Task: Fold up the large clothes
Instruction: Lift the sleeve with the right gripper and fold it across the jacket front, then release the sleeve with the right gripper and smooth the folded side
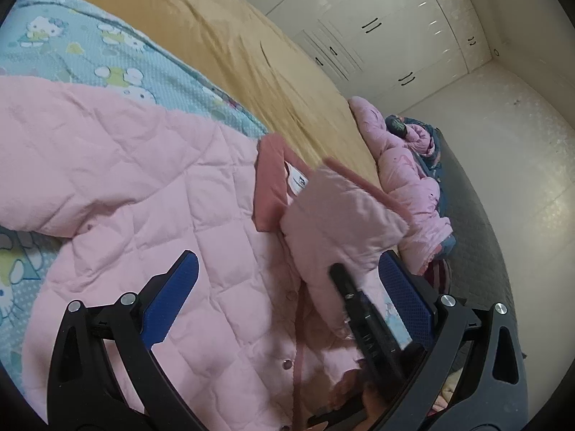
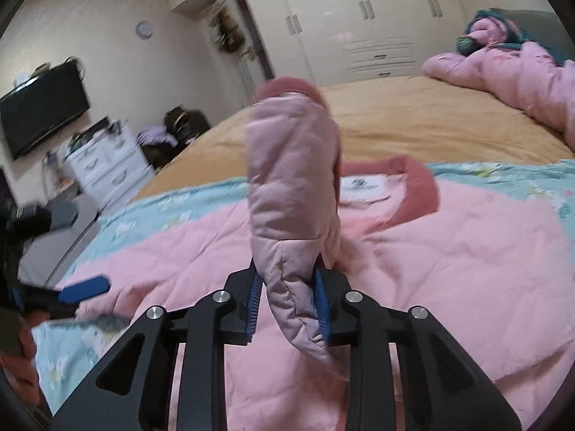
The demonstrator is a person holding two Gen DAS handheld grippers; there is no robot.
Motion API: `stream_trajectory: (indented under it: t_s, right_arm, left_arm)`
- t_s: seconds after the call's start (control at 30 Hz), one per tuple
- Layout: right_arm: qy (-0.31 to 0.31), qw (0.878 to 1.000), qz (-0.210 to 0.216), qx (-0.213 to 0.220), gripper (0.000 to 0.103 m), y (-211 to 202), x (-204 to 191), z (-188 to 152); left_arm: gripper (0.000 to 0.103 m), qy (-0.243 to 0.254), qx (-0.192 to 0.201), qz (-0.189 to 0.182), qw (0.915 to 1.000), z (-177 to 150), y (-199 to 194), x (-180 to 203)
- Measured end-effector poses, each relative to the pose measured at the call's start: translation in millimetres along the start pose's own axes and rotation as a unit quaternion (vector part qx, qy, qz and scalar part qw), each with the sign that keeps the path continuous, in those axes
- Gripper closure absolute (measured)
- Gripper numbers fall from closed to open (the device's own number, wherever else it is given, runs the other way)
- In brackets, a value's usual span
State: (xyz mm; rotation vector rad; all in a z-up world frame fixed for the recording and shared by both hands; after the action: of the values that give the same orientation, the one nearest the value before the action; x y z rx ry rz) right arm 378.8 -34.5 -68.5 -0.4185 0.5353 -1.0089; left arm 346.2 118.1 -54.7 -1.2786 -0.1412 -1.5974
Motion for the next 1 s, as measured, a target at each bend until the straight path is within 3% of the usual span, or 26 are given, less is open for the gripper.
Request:
stream_trajectory:
  t_s: [0.03, 0.07, 0.1, 0.17, 0.27, 0.43, 0.53, 0.6, 0.63, 0.77, 0.8, 0.87, 0.9, 0.97, 1.0]
  right_arm:
    - [-0.004, 1.0, 0.017, -0.016, 0.063, 3, -7, -5]
    - [-0.005, 0.999, 0.03, -0.033, 0.042, 6, -13, -10]
    - [-0.011, 0.998, 0.04, -0.05, 0.032, 8, -22, -16]
    - [-0.035, 0.995, 0.047, -0.078, 0.032, 10, -33, -29]
    - [-0.076, 0.99, 0.052, -0.11, 0.023, 8, -54, -52]
    - [-0.049, 0.991, 0.075, -0.101, 0.022, -20, -52, -59]
    - [-0.015, 0.996, 0.048, -0.08, 0.023, -33, -27, -51]
    - [0.017, 0.997, 0.036, -0.066, 0.029, -43, -6, -43]
    - [0.031, 0.997, 0.033, -0.059, 0.03, -48, 2, -40]
    - [0.064, 0.997, 0.014, -0.035, 0.035, -58, 30, -30]
    - [0.071, 0.997, 0.006, -0.03, 0.036, -61, 37, -28]
    - [0.086, 0.996, -0.009, -0.025, 0.039, -62, 54, -26]
    - [0.098, 0.995, -0.022, -0.023, 0.041, -64, 64, -25]
    - [0.114, 0.992, -0.045, -0.019, 0.045, -66, 83, -27]
    - [0.121, 0.991, -0.052, -0.017, 0.049, -67, 91, -27]
  left_arm:
    - [0.009, -0.006, -0.002, -0.007, 1.0, 0, 1, -1]
    - [0.009, -0.012, -0.003, -0.013, 0.9998, 0, 2, -2]
    - [0.009, -0.015, -0.003, -0.014, 0.9998, 0, 2, -4]
    - [0.009, -0.021, 0.0, -0.009, 0.9997, 3, 1, -9]
    - [0.009, -0.027, 0.003, -0.002, 0.9996, 6, -1, -18]
    - [0.009, -0.042, -0.015, 0.007, 0.999, 2, 13, -38]
    - [0.009, -0.048, -0.036, -0.003, 0.9982, -8, 30, -47]
    - [0.018, -0.053, -0.038, -0.01, 0.9978, -13, 38, -50]
    - [0.026, -0.049, -0.041, -0.006, 0.9979, -16, 42, -51]
    - [0.029, -0.021, -0.051, 0.051, 0.9972, -25, 56, -60]
    - [0.034, -0.016, -0.055, 0.057, 0.9967, -28, 59, -62]
    - [0.07, -0.012, -0.057, 0.053, 0.9969, -30, 63, -62]
    - [0.075, 0.001, -0.056, 0.064, 0.9964, -30, 65, -61]
    - [0.099, 0.029, -0.048, 0.075, 0.9956, -28, 64, -57]
    - [0.099, 0.031, -0.047, 0.069, 0.996, -27, 62, -54]
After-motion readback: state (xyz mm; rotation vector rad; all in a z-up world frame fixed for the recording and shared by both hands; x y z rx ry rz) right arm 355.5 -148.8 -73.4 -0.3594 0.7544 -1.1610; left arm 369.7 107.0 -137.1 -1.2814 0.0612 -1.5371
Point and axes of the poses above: each gripper's, at about its wrist camera, not at the fingertips, and y roughly the way its jaws point, x to its right, z to its top, the point moved 8 cm from there along y, roughly the way its jaws point, and after that the axes turned 5 degrees about -z, right-handed, at the moved point
